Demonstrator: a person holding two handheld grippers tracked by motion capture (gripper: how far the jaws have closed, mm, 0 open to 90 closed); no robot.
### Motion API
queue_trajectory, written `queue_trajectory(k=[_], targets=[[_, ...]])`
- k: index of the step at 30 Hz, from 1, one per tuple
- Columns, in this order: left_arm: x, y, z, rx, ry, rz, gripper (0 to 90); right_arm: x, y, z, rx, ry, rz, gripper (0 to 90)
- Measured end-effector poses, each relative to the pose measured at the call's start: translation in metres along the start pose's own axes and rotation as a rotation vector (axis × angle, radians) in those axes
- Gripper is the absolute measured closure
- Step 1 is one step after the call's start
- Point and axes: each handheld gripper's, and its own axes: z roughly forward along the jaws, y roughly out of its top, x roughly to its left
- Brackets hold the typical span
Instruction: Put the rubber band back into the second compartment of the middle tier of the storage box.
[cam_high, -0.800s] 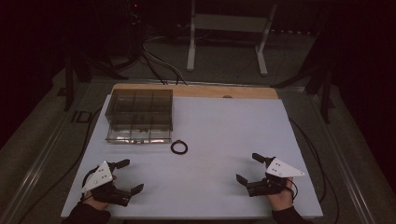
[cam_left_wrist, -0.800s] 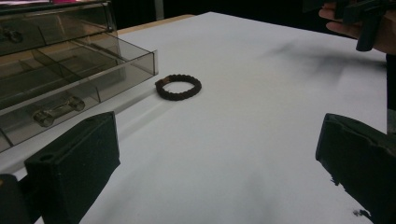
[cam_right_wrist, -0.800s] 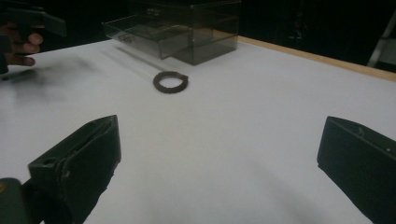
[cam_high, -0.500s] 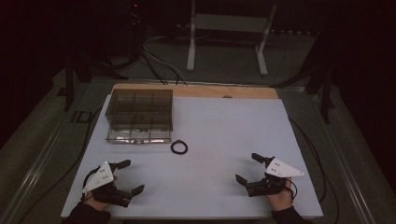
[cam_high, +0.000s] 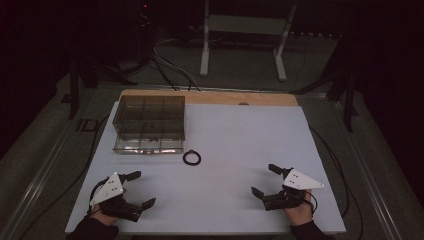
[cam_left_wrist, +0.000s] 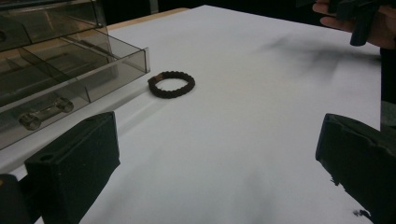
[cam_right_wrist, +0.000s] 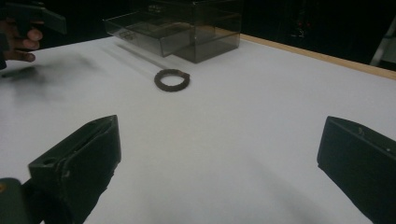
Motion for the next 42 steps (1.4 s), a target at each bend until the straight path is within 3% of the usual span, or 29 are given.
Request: queue_trajectory(k=[10, 24, 35, 42], targets=[[-0.003, 0.002, 0.0, 0.012, -0.009, 0.003, 0.4, 0.001, 0.002, 0.0, -0.006, 0.009, -0.006, 0.0], [-0.004, 0.021, 0.001, 0.005, -0.038, 0.004, 0.3, 0.002, 0.002, 0.003, -0.003, 0.003, -0.009, 0.0], [-0.004, 0.038, 0.013, 0.02, -0.06, 0.008, 0.4, 0.001, 0.003, 0.003, -0.005, 0.004, 0.001, 0.0], [-0.002, 0.049, 0.023, 0.011, -0.046, 0.004, 0.4, 0.0, 0.002, 0.004, -0.004, 0.008, 0.009, 0.0]])
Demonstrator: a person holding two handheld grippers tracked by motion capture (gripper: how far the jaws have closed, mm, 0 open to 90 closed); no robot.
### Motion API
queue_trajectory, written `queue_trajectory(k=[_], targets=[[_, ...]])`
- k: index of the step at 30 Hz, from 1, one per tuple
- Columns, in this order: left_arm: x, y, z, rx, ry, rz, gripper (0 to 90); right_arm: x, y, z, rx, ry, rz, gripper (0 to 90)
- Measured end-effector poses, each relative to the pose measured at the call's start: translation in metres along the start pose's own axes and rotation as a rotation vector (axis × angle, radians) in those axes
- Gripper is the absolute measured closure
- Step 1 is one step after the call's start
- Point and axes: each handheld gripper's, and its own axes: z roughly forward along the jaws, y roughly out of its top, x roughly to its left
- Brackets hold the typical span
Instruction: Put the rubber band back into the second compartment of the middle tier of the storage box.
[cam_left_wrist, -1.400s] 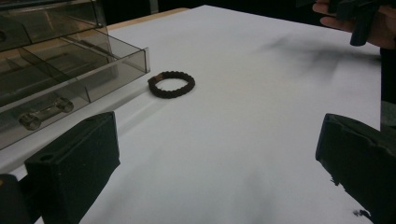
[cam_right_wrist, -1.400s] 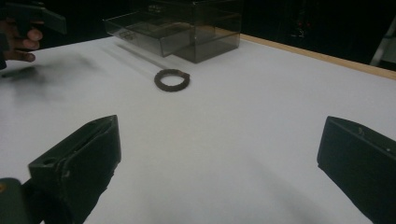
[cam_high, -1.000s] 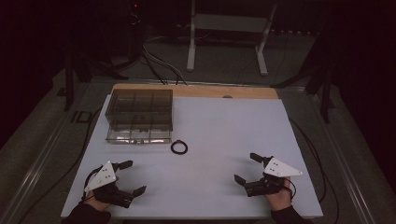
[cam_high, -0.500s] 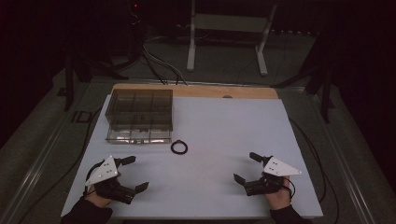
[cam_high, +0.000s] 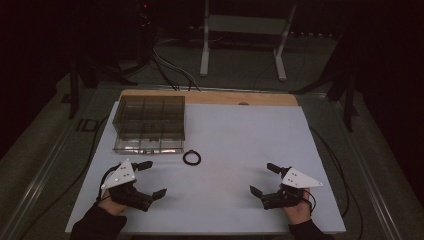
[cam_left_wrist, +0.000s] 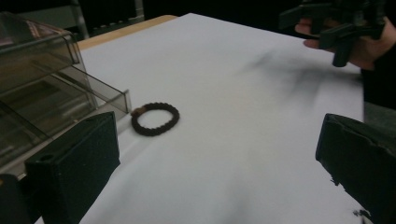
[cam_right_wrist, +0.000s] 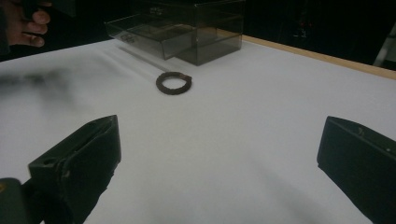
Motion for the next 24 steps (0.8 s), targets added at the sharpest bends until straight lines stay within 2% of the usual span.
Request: queue_trajectory(k=[17, 24], targets=[[0.001, 0.021, 0.025, -0.01, 0.01, 0.005, 0.4, 0.0, 0.0, 0.0, -0.002, 0.008, 0.005, 0.0], [0.0, 0.029, 0.037, -0.012, -0.002, 0.011, 0.4, 0.0, 0.0, 0.0, 0.001, 0.011, 0.004, 0.0]])
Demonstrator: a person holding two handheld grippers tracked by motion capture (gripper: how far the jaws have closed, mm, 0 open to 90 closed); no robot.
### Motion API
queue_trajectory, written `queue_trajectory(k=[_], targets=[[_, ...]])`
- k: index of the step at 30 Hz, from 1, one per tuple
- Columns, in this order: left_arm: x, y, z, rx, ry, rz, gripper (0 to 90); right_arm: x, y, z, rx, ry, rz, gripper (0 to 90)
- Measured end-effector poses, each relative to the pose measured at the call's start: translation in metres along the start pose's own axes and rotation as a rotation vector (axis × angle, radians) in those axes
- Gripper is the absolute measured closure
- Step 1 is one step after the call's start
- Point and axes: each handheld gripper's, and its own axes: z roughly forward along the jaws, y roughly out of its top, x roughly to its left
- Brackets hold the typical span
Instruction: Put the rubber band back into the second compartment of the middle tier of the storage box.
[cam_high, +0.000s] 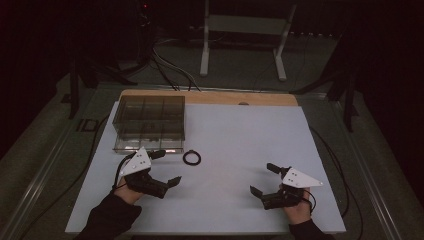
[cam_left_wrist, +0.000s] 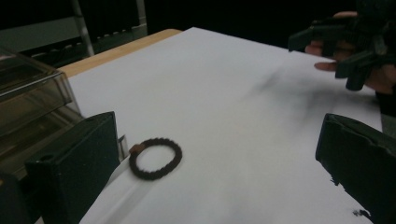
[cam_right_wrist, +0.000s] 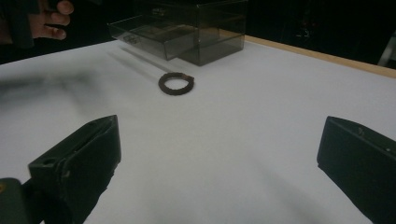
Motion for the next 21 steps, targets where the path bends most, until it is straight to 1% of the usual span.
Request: queue_trajectory(k=[2, 4, 7, 10, 13, 14, 17, 18, 21], targets=[[-0.001, 0.002, 0.004, 0.005, -0.002, 0.011, 0.4, 0.0, 0.0, 0.0, -0.001, -0.001, -0.004, 0.0], [-0.001, 0.003, 0.007, 0.002, -0.006, 0.004, 0.4, 0.0, 0.0, 0.0, -0.003, 0.0, 0.002, 0.0], [-0.002, 0.005, 0.013, 0.013, -0.01, 0.013, 0.4, 0.0, 0.0, 0.0, -0.003, 0.0, -0.006, 0.0], [-0.003, 0.007, 0.019, 0.016, -0.012, 0.012, 0.4, 0.0, 0.0, 0.0, -0.003, 0.0, 0.001, 0.0], [-0.004, 0.009, 0.025, 0.025, -0.011, 0.015, 0.4, 0.0, 0.0, -0.001, -0.004, -0.001, -0.003, 0.0], [-0.004, 0.009, 0.025, 0.025, -0.011, 0.015, 0.4, 0.0, 0.001, -0.001, -0.005, -0.001, 0.0, 0.0], [-0.005, 0.009, 0.034, 0.028, -0.016, 0.013, 0.4, 0.0, 0.0, -0.001, -0.004, -0.001, 0.0, 0.0], [-0.005, 0.009, 0.037, 0.033, -0.013, 0.021, 0.4, 0.0, 0.001, -0.001, -0.006, 0.0, -0.002, 0.0], [-0.005, 0.009, 0.042, 0.034, -0.017, 0.012, 0.4, 0.0, 0.001, 0.0, -0.007, 0.003, 0.002, 0.0]])
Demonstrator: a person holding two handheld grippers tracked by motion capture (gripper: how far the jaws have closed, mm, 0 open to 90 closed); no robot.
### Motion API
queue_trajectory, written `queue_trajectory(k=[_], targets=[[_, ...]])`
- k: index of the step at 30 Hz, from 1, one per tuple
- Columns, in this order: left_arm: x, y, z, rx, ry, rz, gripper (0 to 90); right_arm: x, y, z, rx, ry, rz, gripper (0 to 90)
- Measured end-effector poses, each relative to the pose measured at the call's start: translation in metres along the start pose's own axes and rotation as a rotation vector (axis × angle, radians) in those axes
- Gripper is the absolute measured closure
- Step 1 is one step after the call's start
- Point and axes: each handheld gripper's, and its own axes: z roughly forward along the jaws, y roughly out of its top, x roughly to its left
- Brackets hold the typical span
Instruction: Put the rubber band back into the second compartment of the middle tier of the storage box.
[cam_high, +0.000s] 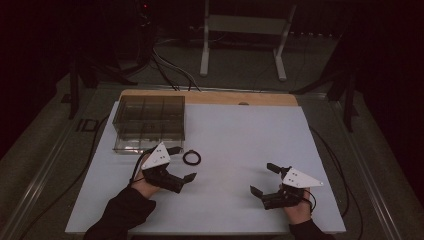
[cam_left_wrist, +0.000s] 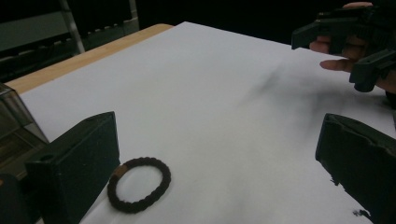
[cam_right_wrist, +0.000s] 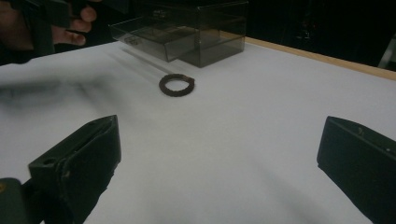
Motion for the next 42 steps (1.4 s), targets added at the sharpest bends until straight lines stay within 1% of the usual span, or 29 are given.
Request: queue_trajectory(k=[3, 6, 9, 12, 14, 17, 19, 22, 24, 26, 27, 29, 30, 32, 33, 35, 37, 38, 39, 41, 42], targets=[[0.0, 0.0, 0.007, 0.008, 0.001, 0.005, 0.4, 0.0, 0.0, 0.0, 0.001, -0.001, -0.005, 0.0], [0.0, -0.001, 0.012, 0.009, -0.001, -0.005, 0.4, 0.0, 0.0, 0.0, 0.0, 0.002, 0.0, 0.0], [0.0, -0.002, 0.017, 0.019, 0.002, -0.004, 0.4, 0.0, 0.0, -0.001, 0.001, 0.003, -0.004, 0.0], [-0.001, -0.004, 0.025, 0.033, -0.008, -0.003, 0.4, 0.0, 0.0, 0.0, 0.002, 0.006, -0.001, 0.0], [-0.002, -0.005, 0.03, 0.049, 0.0, 0.004, 0.4, 0.0, 0.0, 0.0, 0.0, 0.006, -0.004, 0.0], [-0.002, -0.007, 0.037, 0.071, -0.018, -0.021, 0.4, 0.0, 0.0, 0.0, 0.003, 0.008, 0.001, 0.0], [-0.002, -0.008, 0.041, 0.091, -0.003, -0.011, 0.4, 0.001, 0.0, 0.0, 0.003, 0.007, -0.005, 0.0], [0.0, -0.01, 0.046, 0.092, 0.002, -0.029, 0.4, 0.0, 0.0, 0.001, 0.004, 0.011, -0.001, 0.0], [0.0, -0.011, 0.049, 0.107, 0.009, -0.023, 0.4, 0.001, 0.0, 0.001, 0.005, 0.012, -0.004, 0.0], [0.001, -0.011, 0.052, 0.118, 0.011, -0.029, 0.5, 0.0, 0.0, 0.001, 0.0, 0.012, -0.004, 0.0], [0.001, -0.011, 0.054, 0.126, 0.016, -0.026, 0.5, 0.0, 0.0, 0.001, 0.0, 0.012, -0.001, 0.0], [0.0, -0.012, 0.058, 0.139, 0.032, -0.012, 3.5, 0.0, 0.0, 0.001, 0.001, 0.013, -0.003, 0.0], [0.0, -0.013, 0.06, 0.152, 0.033, -0.013, 3.9, 0.0, 0.0, 0.001, 0.0, 0.013, -0.005, 0.0], [0.0, -0.014, 0.064, 0.173, 0.056, -0.011, 5.6, 0.0, 0.0, 0.001, -0.001, 0.013, -0.002, 0.0], [0.0, -0.015, 0.066, 0.187, 0.059, -0.013, 6.7, 0.0, 0.0, 0.001, 0.001, 0.013, -0.001, 0.0], [0.002, -0.017, 0.071, 0.22, 0.072, -0.006, 6.9, 0.001, 0.0, 0.001, 0.003, 0.014, -0.004, 0.0], [0.003, -0.019, 0.073, 0.246, 0.089, -0.005, 10.5, 0.0, 0.0, 0.001, 0.0, 0.013, -0.001, 0.0], [0.004, -0.021, 0.075, 0.252, 0.092, -0.016, 13.4, 0.0, 0.0, 0.001, 0.001, 0.013, 0.002, 0.0], [0.006, -0.022, 0.076, 0.269, 0.104, -0.019, 15.4, 0.0, 0.0, 0.001, 0.003, 0.014, 0.003, 0.0], [0.008, -0.023, 0.077, 0.285, 0.11, -0.016, 16.6, 0.0, 0.0, 0.001, 0.001, 0.014, -0.002, 0.0], [0.009, -0.024, 0.078, 0.295, 0.123, -0.014, 17.5, 0.0, 0.0, 0.001, 0.0, 0.014, -0.002, 0.0]])
